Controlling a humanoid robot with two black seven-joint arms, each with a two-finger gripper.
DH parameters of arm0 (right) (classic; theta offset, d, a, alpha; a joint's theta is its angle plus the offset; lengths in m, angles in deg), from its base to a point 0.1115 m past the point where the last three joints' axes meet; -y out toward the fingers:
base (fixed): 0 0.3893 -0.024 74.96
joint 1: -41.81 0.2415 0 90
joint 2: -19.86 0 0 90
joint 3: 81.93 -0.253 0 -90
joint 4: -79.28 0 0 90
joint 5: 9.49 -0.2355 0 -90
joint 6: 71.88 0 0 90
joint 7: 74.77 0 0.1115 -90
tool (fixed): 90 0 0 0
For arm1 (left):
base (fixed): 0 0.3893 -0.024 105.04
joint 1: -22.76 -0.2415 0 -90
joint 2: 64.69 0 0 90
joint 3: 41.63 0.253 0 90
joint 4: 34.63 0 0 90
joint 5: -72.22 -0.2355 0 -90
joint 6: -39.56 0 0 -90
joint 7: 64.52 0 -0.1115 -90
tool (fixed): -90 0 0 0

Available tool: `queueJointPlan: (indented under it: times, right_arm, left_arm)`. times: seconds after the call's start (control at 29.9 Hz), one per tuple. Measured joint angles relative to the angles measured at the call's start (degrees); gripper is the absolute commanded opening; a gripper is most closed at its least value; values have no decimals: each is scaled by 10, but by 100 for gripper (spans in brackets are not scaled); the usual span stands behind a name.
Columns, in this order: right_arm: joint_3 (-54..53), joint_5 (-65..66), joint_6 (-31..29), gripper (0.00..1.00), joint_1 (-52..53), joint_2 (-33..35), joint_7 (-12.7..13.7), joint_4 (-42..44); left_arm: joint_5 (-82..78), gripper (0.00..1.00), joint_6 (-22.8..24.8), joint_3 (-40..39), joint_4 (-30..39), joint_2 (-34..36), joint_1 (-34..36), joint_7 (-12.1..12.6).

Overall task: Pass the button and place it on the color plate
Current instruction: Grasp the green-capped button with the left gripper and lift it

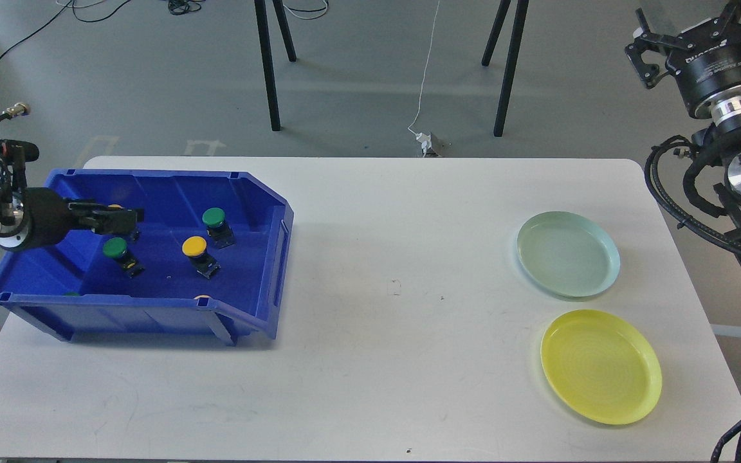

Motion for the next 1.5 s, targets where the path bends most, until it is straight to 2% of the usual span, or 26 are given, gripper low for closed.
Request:
queueJointPlan:
  times: [0.23, 0.54, 0.84, 0.94, 1.04, 1.14, 1.17, 1.5]
  right_arm:
    - [1, 0, 0, 100, 1, -3, 0, -1]
    - [3, 0, 0, 100, 1, -4, 0, -1]
    - [3, 0, 0, 100, -1, -4, -1, 0]
    - [2, 0, 0, 100, -3, -4, -1, 1]
    - [2, 0, 0, 100, -4, -4, -1, 1]
    - [2, 0, 0, 100, -4, -4, -1, 1]
    - [2, 0, 0, 100, -4, -4, -1, 1]
    - [3, 0, 0, 100, -3, -4, -1, 3]
  left_arm:
    - [-1, 88, 1, 20, -56, -49, 2, 5]
    - [-1, 88, 2, 50, -182, -115, 5, 6]
    - [3, 87, 0, 53, -211, -128, 7, 6]
    - [2, 84, -1, 54, -219, -129, 9, 6]
    - [1, 75, -1, 54, -237, -137, 10, 5]
    - [1, 60, -1, 55, -248, -143, 10, 3]
    - [0, 58, -1, 55, -250, -143, 10, 3]
    - [1, 51, -13, 78, -253, -145, 8, 1]
